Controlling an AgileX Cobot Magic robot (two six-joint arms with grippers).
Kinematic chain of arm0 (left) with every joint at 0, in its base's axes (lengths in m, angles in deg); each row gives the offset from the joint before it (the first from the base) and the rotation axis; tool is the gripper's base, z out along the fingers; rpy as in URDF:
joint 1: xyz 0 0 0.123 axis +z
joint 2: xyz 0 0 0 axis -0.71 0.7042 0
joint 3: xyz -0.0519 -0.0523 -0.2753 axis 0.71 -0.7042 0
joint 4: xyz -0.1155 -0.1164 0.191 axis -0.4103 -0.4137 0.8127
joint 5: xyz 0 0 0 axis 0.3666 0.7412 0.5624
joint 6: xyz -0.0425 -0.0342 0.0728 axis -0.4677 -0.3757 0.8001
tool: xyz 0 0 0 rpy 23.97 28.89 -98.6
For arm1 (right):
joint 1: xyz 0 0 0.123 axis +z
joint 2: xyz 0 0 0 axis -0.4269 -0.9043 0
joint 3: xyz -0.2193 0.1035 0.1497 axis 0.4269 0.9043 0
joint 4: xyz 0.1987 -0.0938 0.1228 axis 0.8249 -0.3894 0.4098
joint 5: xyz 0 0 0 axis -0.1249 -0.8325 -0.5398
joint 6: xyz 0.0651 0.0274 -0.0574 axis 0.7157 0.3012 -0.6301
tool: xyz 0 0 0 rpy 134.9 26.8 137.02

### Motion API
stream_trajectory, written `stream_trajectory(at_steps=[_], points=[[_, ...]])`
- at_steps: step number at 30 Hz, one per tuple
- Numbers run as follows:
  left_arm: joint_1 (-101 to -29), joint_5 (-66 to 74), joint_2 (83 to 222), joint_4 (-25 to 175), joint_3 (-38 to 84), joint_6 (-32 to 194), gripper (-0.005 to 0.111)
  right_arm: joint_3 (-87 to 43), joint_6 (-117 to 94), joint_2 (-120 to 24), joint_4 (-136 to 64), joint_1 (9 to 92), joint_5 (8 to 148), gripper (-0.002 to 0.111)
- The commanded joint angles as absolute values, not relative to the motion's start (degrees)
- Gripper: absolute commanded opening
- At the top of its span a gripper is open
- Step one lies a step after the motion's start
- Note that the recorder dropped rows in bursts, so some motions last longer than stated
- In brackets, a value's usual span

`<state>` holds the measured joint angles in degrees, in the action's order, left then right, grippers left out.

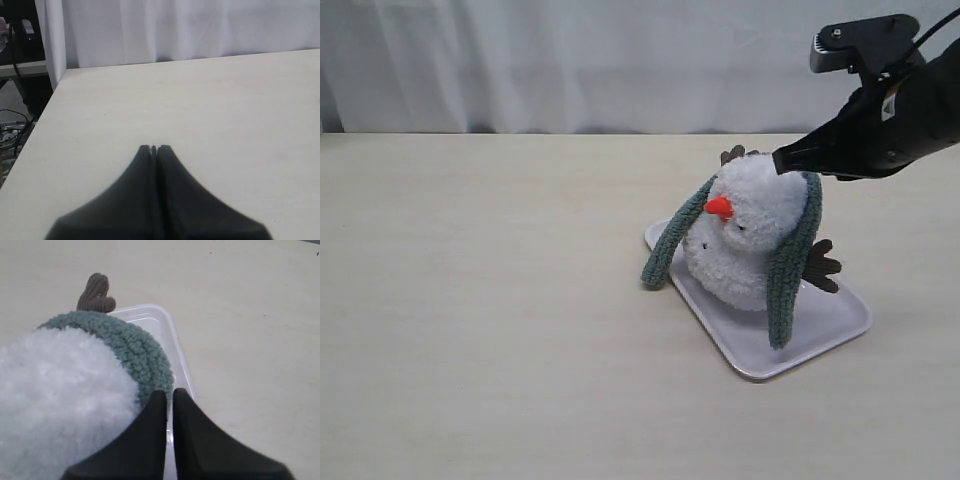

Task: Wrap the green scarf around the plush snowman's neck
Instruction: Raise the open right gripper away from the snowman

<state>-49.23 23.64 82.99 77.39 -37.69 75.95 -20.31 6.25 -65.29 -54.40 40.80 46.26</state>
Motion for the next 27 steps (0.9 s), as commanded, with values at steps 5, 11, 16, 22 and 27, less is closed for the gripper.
stream_trajectory(at_steps=[5, 11, 16, 22, 27], points=[[-49.6, 23.0, 82.8, 77.1, -37.8, 76.2, 0.000, -20.1, 3.7, -72.4, -53.4, 40.5, 48.7, 0.004], [-49.6, 23.0, 82.8, 77.1, -37.8, 76.2, 0.000, -20.1, 3.7, -73.9, -53.4, 40.5, 48.6, 0.004], [-49.6, 23.0, 82.8, 77.1, -37.8, 76.2, 0.000, -20.2, 3.7, -72.6, -53.4, 40.5, 47.0, 0.004], [-49.6, 23.0, 82.8, 77.1, -37.8, 76.2, 0.000, -20.2, 3.7, -66.5, -51.4, 40.5, 46.5, 0.004], [-49.6, 23.0, 82.8, 77.1, -37.8, 76.2, 0.000, -20.2, 1.3, -61.7, -48.4, 40.7, 42.8, 0.004]])
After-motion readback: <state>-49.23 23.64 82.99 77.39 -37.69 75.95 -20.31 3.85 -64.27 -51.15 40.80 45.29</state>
